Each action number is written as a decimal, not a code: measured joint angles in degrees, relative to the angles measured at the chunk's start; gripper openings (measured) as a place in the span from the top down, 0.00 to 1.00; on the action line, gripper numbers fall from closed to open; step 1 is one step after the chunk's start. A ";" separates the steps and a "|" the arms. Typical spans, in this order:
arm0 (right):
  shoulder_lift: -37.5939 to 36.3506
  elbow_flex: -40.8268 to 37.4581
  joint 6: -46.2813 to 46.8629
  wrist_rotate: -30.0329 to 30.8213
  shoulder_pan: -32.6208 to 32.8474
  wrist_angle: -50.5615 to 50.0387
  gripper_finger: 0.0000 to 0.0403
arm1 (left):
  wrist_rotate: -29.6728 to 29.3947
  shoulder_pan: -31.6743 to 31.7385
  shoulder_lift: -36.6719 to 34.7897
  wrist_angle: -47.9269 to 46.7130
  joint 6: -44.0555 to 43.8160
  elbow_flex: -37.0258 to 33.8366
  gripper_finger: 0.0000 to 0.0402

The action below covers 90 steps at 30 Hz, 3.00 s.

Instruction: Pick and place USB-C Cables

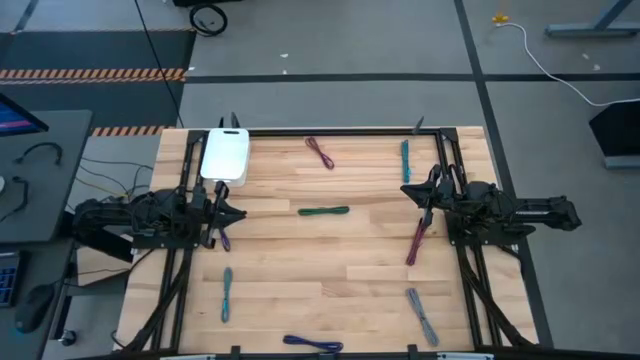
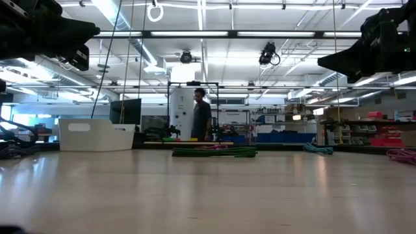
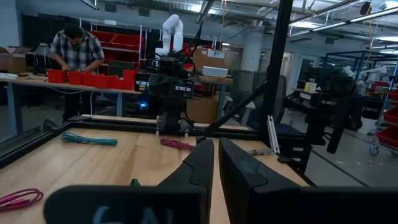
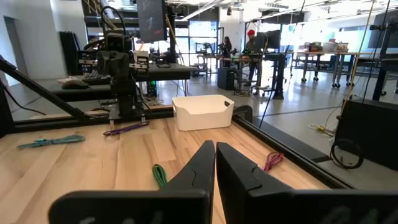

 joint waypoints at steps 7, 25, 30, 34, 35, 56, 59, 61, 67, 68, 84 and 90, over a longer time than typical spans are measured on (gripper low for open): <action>0.01 -0.01 0.00 0.00 0.00 0.00 0.94 | -0.02 0.07 0.00 0.97 0.66 0.00 0.91; 0.00 0.00 0.00 0.00 0.00 0.36 0.94 | -12.54 3.82 34.24 11.86 6.35 11.45 0.95; 0.02 -0.02 0.00 -0.02 0.00 0.37 0.94 | -12.52 7.75 55.74 8.14 6.40 22.38 0.88; 0.01 0.00 0.00 0.00 0.00 0.41 0.94 | -8.70 10.42 71.72 5.30 8.66 30.47 0.79; 0.00 0.00 0.00 0.00 0.01 0.40 0.94 | -6.92 10.92 75.52 5.43 9.20 32.39 0.76; 0.01 -0.01 -0.01 -0.01 0.01 0.45 0.94 | -0.16 10.32 114.95 6.17 10.52 56.12 0.52; 0.02 0.00 0.00 0.00 0.00 0.44 0.94 | -0.38 11.32 114.99 6.12 8.18 56.17 0.66; 0.00 -0.01 0.00 0.00 0.00 0.37 0.94 | -0.41 12.13 114.99 6.01 6.70 56.17 0.76; 0.02 0.00 0.00 -0.02 0.02 0.42 0.94 | -1.60 13.06 109.31 0.53 3.23 55.69 0.95; 0.02 0.00 0.00 0.02 0.00 0.42 0.94 | -3.02 13.05 106.78 -0.43 3.12 55.70 0.94; 0.00 -0.01 0.00 -0.42 0.02 0.85 0.94 | -32.94 27.38 67.02 -59.18 -26.50 55.95 0.95; 0.02 -0.01 0.00 -0.42 0.02 1.12 0.94 | -30.24 38.85 67.81 -67.37 -31.17 55.24 0.93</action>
